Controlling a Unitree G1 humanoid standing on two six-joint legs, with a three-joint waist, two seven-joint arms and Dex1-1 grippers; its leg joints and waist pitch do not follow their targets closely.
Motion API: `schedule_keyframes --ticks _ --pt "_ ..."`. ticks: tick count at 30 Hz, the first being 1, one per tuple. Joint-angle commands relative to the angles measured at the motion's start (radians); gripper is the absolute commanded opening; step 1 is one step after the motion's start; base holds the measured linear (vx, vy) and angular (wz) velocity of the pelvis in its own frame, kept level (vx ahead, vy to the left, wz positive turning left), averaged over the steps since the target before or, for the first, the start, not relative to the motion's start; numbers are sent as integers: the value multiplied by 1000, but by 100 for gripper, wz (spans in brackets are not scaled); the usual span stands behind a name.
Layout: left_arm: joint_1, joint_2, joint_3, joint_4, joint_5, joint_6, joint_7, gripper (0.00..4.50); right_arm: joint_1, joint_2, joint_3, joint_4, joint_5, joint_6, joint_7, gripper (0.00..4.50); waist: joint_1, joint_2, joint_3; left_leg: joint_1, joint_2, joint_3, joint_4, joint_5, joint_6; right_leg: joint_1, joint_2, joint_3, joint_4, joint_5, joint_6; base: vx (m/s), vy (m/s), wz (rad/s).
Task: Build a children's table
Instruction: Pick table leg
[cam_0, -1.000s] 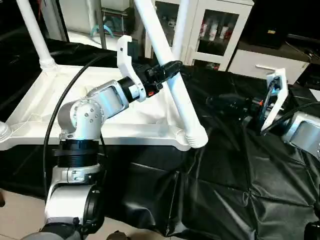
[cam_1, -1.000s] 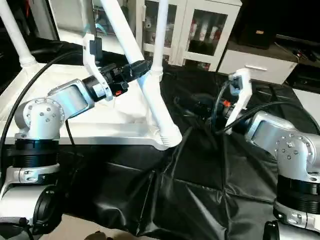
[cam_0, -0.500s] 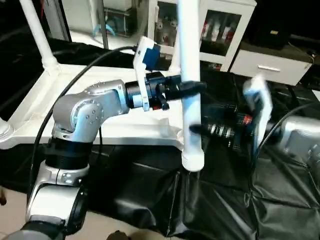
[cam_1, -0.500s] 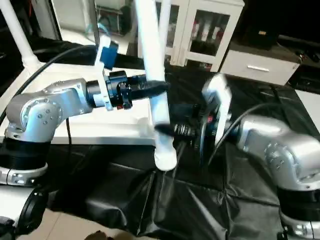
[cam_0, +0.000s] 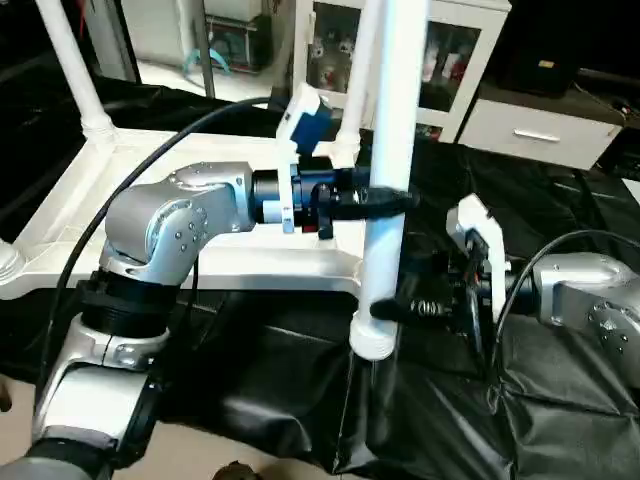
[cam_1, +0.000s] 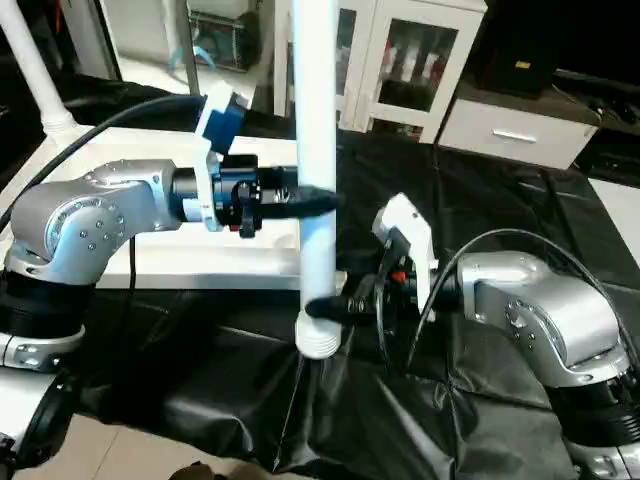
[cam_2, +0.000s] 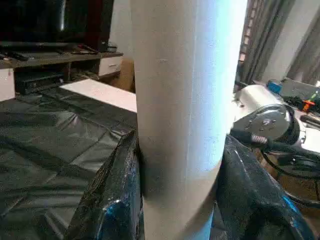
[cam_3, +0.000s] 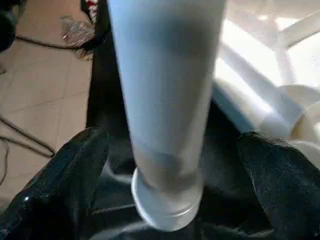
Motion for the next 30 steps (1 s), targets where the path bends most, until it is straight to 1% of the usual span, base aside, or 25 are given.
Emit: schedule_keyframes --ticks 1,3,9,13,15,18,20,21,22,23,24,25,26,27,28,29,30 --pt "-33 0 -18 -30 4 -13 -15 177 0 -11 15 -12 -7 3 14 450 -1 -4 -68 12 34 -6 -68 -168 -22 53 -67 46 -69 -238 -166 0 0 0" --pt "-36 -1 -22 -28 7 -20 -18 177 0 -8 27 -12 -13 6 18 450 0 -5 -68 12 34 -6 -67 -170 -22 53 -67 46 -69 -245 -164 0 0 0" --pt "-39 -4 -38 -29 13 -30 -36 177 -1 -1 73 -7 -30 2 22 450 0 -5 -71 11 34 -6 -65 -148 -20 53 -66 46 -64 -205 -176 0 0 0" --pt "-39 -7 -46 -31 16 -34 -47 177 -5 4 91 -3 -43 -3 28 450 0 -6 -70 12 34 -5 -65 -149 -20 53 -66 47 -64 -209 -177 0 0 0" --pt "-39 -8 -48 -34 15 -34 -49 177 -9 9 94 1 -46 -5 27 420 0 -7 -70 12 34 -5 -65 -149 -20 53 -67 47 -64 -208 -176 0 0 0" --pt "-38 -9 -57 -43 15 -32 -56 177 -14 17 95 8 -49 -8 22 400 0 -8 -70 11 35 -5 -65 -153 -21 53 -68 47 -64 -220 -174 0 0 0" --pt "-36 -8 -61 -48 15 -31 -62 177 -17 18 97 11 -49 -11 21 375 0 -7 -70 12 34 -5 -65 -155 -22 52 -67 47 -65 -225 -171 0 0 0" --pt "-36 -9 -62 -50 14 -30 -62 177 -18 19 98 12 -49 -12 21 366 -1 -10 -70 12 34 -5 -65 -154 -21 53 -66 47 -65 -225 -170 0 0 0" --pt "-35 -10 -63 -51 14 -30 -63 177 -18 19 99 13 -50 -13 21 366 0 -8 -70 12 34 -5 -65 -153 -21 52 -66 47 -64 -224 -170 0 0 0" --pt "-35 -10 -63 -51 14 -30 -63 177 -18 19 99 13 -51 -13 22 361 0 -10 -70 11 34 -5 -65 -151 -21 53 -67 47 -64 -223 -169 0 0 0" --pt "-34 -10 -65 -54 14 -30 -66 177 -19 20 102 14 -56 -13 25 349 1 -8 -70 12 34 -5 -65 -150 -21 52 -66 46 -64 -223 -170 0 0 0" --pt "-33 -9 -65 -55 14 -30 -67 177 -19 20 103 15 -58 -13 26 349 0 -9 -70 11 34 -5 -65 -149 -22 53 -66 47 -63 -219 -170 0 0 0" --pt "-33 -9 -65 -56 14 -30 -67 177 -19 20 103 15 -59 -13 26 325 0 -10 -70 11 34 -5 -64 -149 -22 53 -66 47 -64 -219 -170 0 0 0" --pt "-33 -9 -66 -57 15 -30 -68 177 -19 20 105 16 -61 -13 28 321 0 -8 -70 11 33 -5 -65 -150 -23 53 -67 46 -64 -223 -170 0 0 0" --pt "-33 -8 -66 -57 15 -30 -69 177 -20 20 106 16 -62 -13 29 318 0 -9 -70 11 34 -5 -64 -149 -23 53 -67 46 -64 -222 -170 0 0 0" --pt "-33 -8 -66 -57 15 -30 -69 177 -20 20 106 16 -62 -13 29 303 0 -9 -71 11 34 -5 -64 -146 -22 54 -66 46 -63 -217 -170 0 0 0" --pt "-33 -8 -66 -57 15 -31 -69 177 -20 19 109 17 -65 -14 30 303 0 -9 -71 11 34 -6 -64 -146 -22 54 -67 46 -62 -215 -171 0 0 0"
